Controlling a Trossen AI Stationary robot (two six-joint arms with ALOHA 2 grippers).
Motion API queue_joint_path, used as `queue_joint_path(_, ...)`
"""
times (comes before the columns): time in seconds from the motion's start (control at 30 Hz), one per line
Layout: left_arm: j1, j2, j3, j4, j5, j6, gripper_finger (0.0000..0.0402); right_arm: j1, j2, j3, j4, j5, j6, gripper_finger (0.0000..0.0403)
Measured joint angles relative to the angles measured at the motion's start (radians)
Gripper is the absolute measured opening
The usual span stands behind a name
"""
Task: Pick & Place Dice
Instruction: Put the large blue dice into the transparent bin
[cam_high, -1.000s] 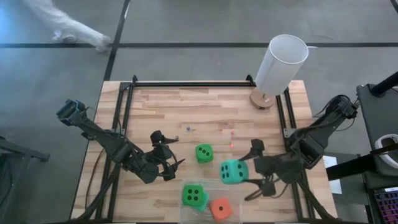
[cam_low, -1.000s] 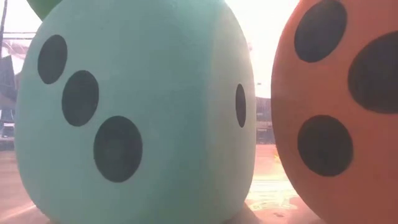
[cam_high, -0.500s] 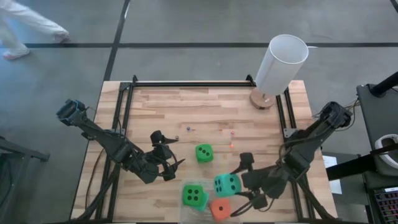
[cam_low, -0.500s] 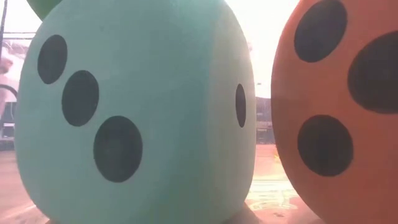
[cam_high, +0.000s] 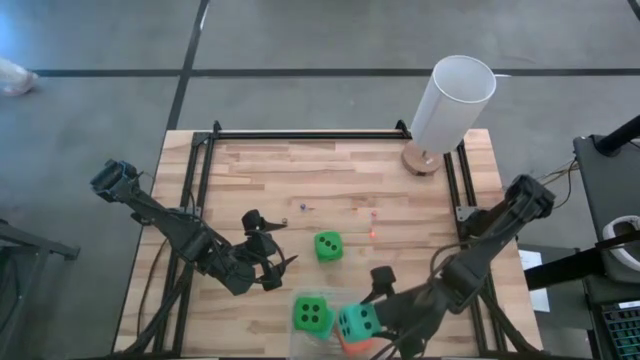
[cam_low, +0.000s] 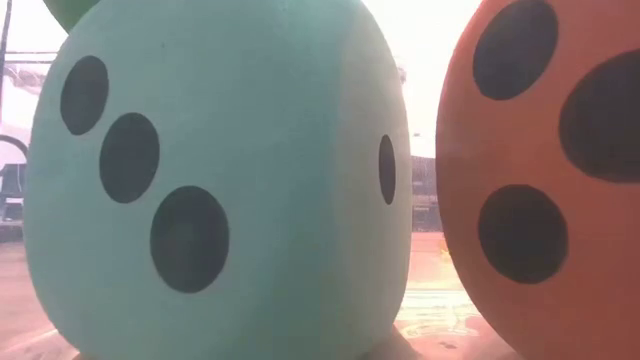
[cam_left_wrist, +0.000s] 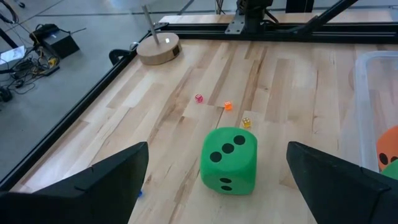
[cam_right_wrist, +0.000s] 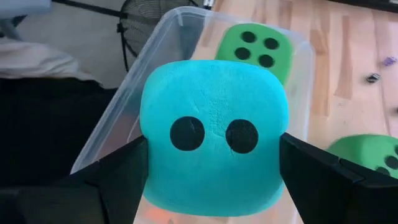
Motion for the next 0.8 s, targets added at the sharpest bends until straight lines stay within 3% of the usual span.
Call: queue_joint_path(0.8,0.000,0.000,0.000,0.000,0.000,0.000,0.0388,-0.010,0.006,0.006,-0.023,-0.017,0.004,0.0396)
